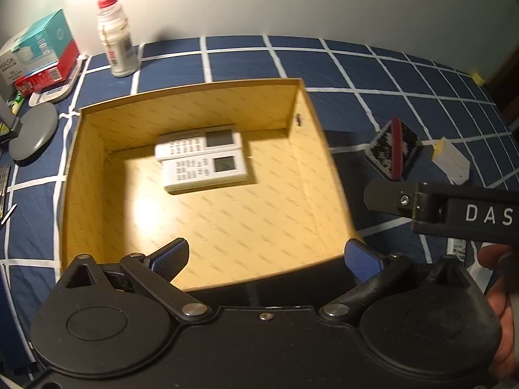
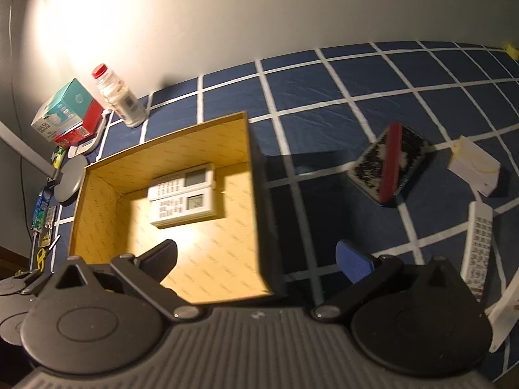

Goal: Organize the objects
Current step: 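Move both grippers out of the box toward the black-and-red phone case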

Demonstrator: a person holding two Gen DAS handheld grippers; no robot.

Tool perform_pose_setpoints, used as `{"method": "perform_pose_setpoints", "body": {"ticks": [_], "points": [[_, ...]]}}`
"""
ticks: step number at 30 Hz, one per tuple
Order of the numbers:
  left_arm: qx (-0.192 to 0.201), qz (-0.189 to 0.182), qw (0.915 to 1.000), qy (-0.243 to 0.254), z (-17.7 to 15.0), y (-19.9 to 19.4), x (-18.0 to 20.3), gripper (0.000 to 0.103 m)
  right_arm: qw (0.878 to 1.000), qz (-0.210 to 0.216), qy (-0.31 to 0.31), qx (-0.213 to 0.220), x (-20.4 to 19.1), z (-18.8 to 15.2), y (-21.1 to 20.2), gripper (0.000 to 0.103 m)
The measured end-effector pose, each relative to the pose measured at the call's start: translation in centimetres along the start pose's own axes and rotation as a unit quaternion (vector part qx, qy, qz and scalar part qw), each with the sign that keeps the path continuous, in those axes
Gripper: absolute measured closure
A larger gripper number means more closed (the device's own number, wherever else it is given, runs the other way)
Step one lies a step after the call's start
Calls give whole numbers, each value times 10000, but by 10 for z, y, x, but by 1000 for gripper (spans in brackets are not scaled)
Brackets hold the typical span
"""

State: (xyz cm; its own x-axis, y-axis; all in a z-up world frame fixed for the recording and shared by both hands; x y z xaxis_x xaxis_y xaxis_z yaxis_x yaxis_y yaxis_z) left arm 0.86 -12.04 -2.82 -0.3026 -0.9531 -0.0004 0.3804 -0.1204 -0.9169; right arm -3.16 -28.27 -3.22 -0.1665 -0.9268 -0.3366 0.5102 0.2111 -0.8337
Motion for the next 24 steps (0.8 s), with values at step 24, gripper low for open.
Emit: {"method": "perform_pose_setpoints", "body": {"ticks": [24], "points": [[-130, 433, 9959, -785, 22, 48, 167, 0, 9967, 212, -660, -421, 191, 62, -16, 0]]}}
Point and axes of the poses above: each gripper's, at about its wrist camera, not at the fingertips, and y roughly the way its jaws point, x to its right, z to its top, the point moved 2 cm from there along y, roughly the way its jaws point, and after that the axes turned 5 degrees about z, right-handed, at the moved point
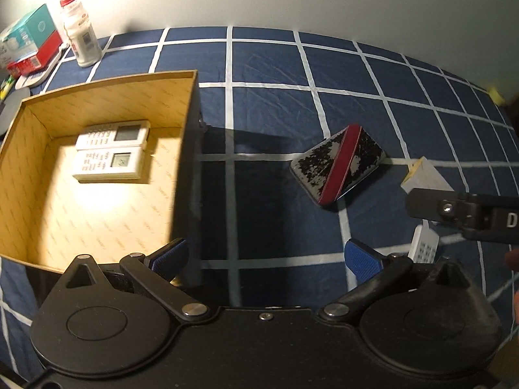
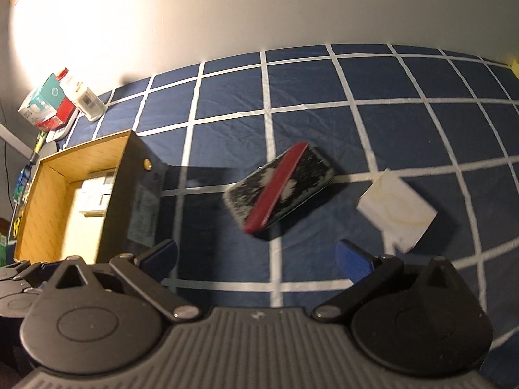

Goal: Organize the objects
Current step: 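Move both grippers out of the box toward the black-and-red phone case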

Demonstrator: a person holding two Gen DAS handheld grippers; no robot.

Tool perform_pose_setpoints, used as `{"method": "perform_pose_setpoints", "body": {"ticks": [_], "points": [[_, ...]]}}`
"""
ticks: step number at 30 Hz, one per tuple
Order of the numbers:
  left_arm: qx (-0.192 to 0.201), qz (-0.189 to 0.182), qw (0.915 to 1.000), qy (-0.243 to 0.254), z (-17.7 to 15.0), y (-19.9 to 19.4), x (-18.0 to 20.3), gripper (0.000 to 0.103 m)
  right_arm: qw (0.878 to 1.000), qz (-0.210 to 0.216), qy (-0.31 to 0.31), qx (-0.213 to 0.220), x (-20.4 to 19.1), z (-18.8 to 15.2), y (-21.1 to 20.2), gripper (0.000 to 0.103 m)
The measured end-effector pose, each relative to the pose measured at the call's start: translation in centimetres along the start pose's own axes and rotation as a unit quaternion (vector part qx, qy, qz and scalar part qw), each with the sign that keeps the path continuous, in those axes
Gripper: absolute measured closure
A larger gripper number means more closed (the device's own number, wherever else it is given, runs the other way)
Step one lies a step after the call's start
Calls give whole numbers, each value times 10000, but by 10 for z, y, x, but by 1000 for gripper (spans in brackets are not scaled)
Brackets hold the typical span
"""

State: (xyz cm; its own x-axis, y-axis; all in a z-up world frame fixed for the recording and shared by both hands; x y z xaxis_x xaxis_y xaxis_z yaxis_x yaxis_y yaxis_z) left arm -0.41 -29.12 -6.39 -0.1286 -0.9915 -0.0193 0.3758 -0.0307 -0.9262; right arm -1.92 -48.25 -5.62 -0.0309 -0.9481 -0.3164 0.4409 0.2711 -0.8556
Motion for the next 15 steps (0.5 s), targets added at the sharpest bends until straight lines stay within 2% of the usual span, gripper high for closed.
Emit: {"method": "perform_pose_setpoints", "body": {"ticks": [6, 15], "points": [[-33, 142, 9993, -356, 3, 13, 23, 0, 9986, 193, -457, -196, 26, 19, 5, 0], [-168, 306, 9955, -882, 12, 35, 39, 0, 9923, 422, -1057, -483, 41, 54, 25, 0]]}}
Point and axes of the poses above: each gripper's, at about its wrist camera, not at the fingertips, and y roughly the way its jaws point, x to its right, z to its top, the point moved 2 cm from there along y, roughly the way its jaws point, and after that the axes turned 5 degrees about z, right-handed, at the moved point
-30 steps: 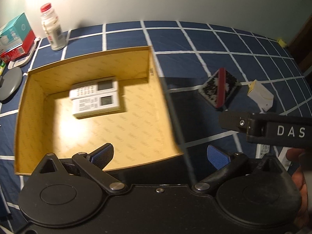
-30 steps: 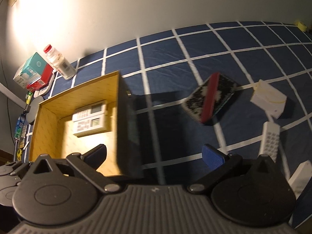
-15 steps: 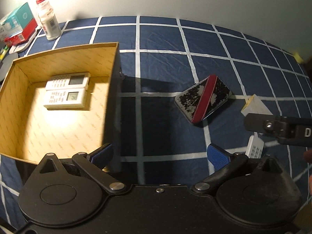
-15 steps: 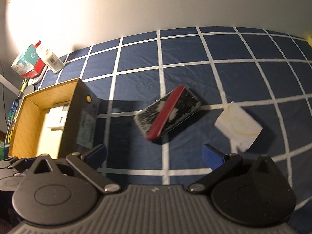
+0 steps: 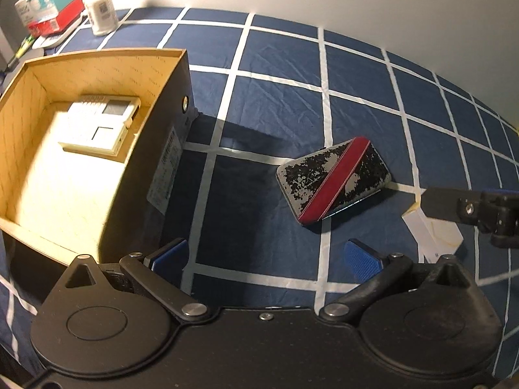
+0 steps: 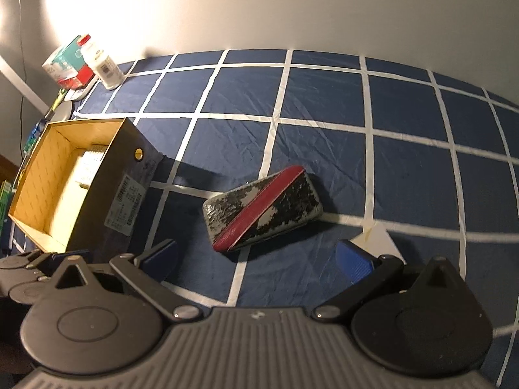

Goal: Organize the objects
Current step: 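Move both grippers out of the box toward the black-and-red phone case, then close both grippers together on the black-and-red phone case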

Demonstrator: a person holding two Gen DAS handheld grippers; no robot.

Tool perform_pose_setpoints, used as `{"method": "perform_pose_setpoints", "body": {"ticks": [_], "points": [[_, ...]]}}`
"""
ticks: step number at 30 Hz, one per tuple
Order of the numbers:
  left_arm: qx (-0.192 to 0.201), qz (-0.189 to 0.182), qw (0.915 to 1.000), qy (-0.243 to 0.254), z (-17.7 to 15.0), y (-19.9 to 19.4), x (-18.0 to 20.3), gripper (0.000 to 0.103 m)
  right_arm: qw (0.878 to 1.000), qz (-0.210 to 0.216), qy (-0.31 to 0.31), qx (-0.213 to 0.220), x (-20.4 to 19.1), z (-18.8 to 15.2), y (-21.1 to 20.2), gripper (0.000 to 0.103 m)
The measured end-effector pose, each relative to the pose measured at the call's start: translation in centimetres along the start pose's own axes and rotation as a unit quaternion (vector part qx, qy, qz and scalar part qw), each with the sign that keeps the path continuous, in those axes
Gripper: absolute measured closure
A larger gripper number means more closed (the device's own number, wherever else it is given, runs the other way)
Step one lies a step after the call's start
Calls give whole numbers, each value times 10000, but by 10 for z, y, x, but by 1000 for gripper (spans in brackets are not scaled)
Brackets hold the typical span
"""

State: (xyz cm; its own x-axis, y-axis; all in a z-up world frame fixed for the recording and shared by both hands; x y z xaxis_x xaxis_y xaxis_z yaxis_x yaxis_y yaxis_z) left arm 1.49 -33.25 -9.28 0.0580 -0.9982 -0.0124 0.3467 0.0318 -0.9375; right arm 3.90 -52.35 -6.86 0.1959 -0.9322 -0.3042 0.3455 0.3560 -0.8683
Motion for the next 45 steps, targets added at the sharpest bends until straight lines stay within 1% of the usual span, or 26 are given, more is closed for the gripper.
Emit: {"method": "perform_pose_setpoints", "body": {"ticks": [5, 9, 16, 22, 27, 30, 33, 35, 40, 42, 45], "points": [[-152, 62, 9996, -222, 8, 18, 10, 0, 9993, 93, -201, -293, 11, 20, 23, 0], [-282, 134, 9987, -402, 19, 36, 18, 0, 9971, 296, -338, -615, 20, 34, 45, 0], [-524, 290, 9958, -700, 37, 70, 33, 0, 9931, 456, -396, -1003, 39, 56, 92, 0], [-733, 336, 9927, -901, 44, 98, 41, 0, 9884, 616, -449, -1313, 51, 65, 131, 0], [-876, 248, 9890, -1165, 44, 115, 44, 1, 9836, 680, -584, -1567, 54, 65, 155, 1], [-903, 221, 9876, -1264, 45, 121, 46, 1, 9812, 718, -677, -1657, 55, 65, 165, 3], [-971, 119, 9857, -1372, 45, 126, 47, 1, 9794, 778, -753, -1702, 55, 65, 171, 5], [-984, 85, 9853, -1392, 47, 129, 49, 4, 9786, 744, -809, -1737, 55, 64, 174, 10], [-1036, -71, 9836, -1473, 48, 136, 50, 8, 9781, 724, -869, -1749, 55, 66, 176, 12], [-1033, -88, 9839, -1455, 48, 137, 51, 12, 9783, 719, -864, -1740, 56, 67, 176, 13], [-1023, -167, 9843, -1427, 50, 139, 52, 17, 9792, 661, -861, -1717, 57, 68, 175, 19]]}}
Point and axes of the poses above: each gripper's, at about its wrist camera, not at the fingertips, and y roughly the way its jaws point, x to its right, z to its top, the point moved 2 cm from there along y, roughly the way its jaws point, and after that the axes turned 5 degrees about z, right-handed, at the moved point
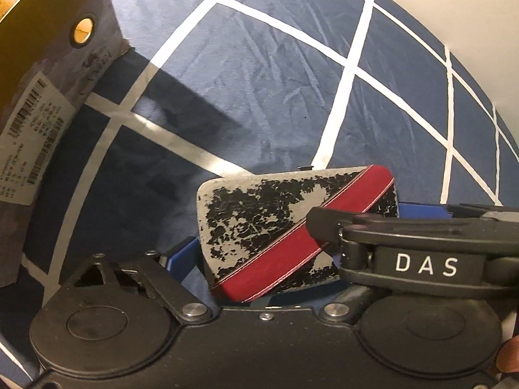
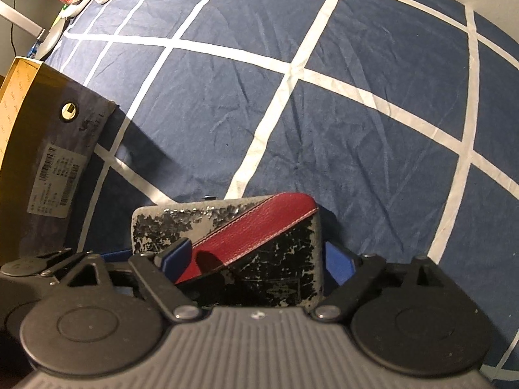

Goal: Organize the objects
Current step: 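Close both grippers together on the black-and-red phone case, then carry the held phone case with both grippers over the box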

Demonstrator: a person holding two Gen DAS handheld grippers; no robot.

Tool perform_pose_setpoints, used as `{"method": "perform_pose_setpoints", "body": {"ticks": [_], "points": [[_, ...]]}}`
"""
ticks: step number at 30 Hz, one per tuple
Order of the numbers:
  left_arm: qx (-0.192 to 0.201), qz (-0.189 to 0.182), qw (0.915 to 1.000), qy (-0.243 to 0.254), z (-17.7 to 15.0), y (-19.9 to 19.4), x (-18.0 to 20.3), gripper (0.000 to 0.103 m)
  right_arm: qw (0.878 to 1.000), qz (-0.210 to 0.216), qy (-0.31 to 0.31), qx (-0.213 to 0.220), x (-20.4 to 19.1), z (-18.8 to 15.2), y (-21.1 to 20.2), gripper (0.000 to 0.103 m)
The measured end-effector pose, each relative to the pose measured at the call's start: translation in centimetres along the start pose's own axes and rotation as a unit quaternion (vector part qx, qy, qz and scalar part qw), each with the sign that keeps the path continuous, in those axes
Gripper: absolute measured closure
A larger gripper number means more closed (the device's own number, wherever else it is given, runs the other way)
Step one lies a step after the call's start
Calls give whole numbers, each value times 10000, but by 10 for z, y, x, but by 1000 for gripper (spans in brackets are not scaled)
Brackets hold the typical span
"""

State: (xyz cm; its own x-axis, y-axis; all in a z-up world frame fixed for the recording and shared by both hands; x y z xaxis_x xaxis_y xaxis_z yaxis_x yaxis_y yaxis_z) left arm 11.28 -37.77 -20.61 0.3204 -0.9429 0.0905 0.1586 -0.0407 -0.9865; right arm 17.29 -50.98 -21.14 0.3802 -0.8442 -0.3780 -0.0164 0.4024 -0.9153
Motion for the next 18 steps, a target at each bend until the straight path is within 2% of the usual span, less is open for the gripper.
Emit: {"method": "perform_pose_setpoints", "body": {"ticks": [2, 18], "points": [[3, 17, 10000, 23, 0, 1, 2, 17, 10000, -31, 0, 2, 0, 0, -1, 22], [152, 106, 9988, 456, -2, -20, 6, 20, 9991, -32, 294, 307, -7, -14, -18, 24]]}}
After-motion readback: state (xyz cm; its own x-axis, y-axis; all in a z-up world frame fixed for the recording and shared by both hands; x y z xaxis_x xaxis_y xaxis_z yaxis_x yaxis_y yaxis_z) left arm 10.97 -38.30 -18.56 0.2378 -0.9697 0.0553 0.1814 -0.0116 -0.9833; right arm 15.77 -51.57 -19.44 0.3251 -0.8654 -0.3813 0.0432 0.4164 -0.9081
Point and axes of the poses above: each gripper's, at about its wrist camera, not at the fingertips, and y roughly the way its jaws point, x to its right, z to its top, the point moved 2 cm from there along y, roughly the way its jaws point, and after that the axes turned 5 degrees about z, right-handed, at the moved point
